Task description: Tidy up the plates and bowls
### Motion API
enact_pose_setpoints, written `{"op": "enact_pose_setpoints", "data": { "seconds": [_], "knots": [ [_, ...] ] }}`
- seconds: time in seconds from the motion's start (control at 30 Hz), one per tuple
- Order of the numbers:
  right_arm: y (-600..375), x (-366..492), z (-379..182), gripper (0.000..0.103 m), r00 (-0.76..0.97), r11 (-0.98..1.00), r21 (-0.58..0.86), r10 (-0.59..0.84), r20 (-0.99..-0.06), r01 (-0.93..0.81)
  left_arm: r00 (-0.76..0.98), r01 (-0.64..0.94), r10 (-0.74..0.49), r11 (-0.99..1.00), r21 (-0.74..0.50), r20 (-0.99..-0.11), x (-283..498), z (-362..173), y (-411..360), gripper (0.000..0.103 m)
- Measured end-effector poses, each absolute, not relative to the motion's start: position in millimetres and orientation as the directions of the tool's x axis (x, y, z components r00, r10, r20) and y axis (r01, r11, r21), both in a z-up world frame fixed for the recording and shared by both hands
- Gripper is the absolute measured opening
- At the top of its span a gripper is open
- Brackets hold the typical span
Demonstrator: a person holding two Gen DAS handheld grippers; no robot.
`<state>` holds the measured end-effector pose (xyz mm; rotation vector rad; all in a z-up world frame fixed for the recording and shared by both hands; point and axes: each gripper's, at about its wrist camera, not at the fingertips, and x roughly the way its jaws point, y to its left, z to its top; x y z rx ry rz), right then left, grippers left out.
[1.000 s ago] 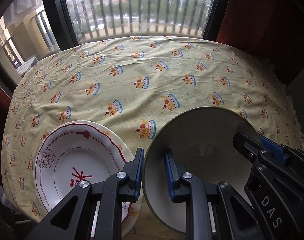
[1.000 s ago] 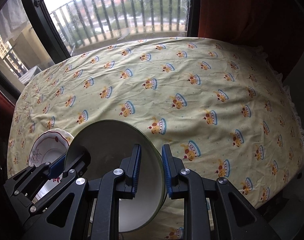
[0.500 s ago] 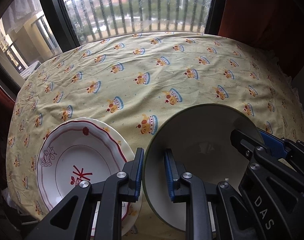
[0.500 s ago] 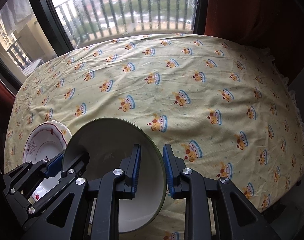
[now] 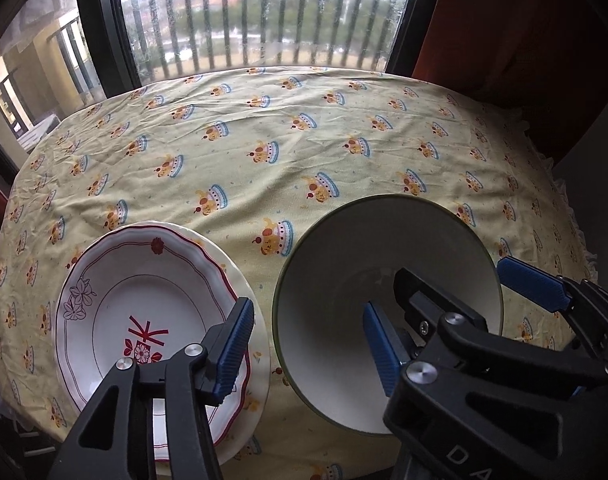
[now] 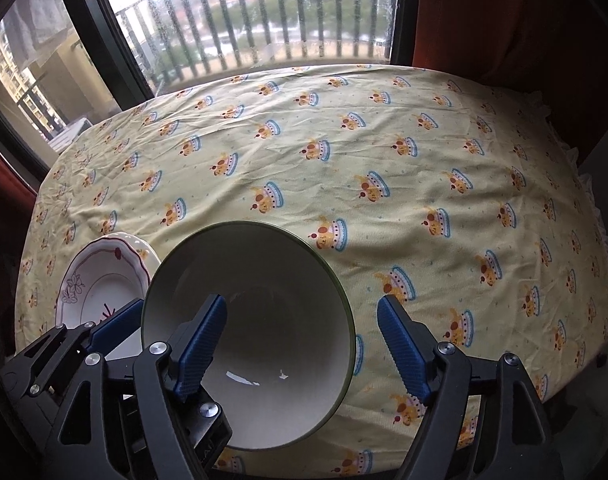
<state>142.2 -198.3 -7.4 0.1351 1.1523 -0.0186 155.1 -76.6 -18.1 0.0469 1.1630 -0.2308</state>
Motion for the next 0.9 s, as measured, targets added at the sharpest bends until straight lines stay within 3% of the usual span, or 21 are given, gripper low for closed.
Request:
{"op": "enact_pose_setpoints", "data": {
  "seconds": [0.07, 0.17, 0.9],
  "knots": [
    [-196.8, 139.0, -5.2, 0.086, 0.415, 0.993, 0.085, 0.044, -0.909, 0.081, 0.387, 0.219, -0.162, 0.972, -0.080, -0.907, 151.8, -16.7, -74.7, 0.074],
    [-197.2, 135.8, -6.5, 0.087, 0.400, 0.991, 0.098, 0.056, -0.915, 0.087, 0.383, 0.246, -0.176, 0.966, -0.084, -0.907, 149.2, -18.4, -71.9, 0.076],
    [-209.7, 143.3, -35.3, 0.088, 0.341, 0.974, 0.160, 0.097, -0.935, 0.161, 0.333, 0.203, -0.150, 0.976, -0.085, -0.931, 159.4, -42.7, -80.7, 0.074]
  ]
}}
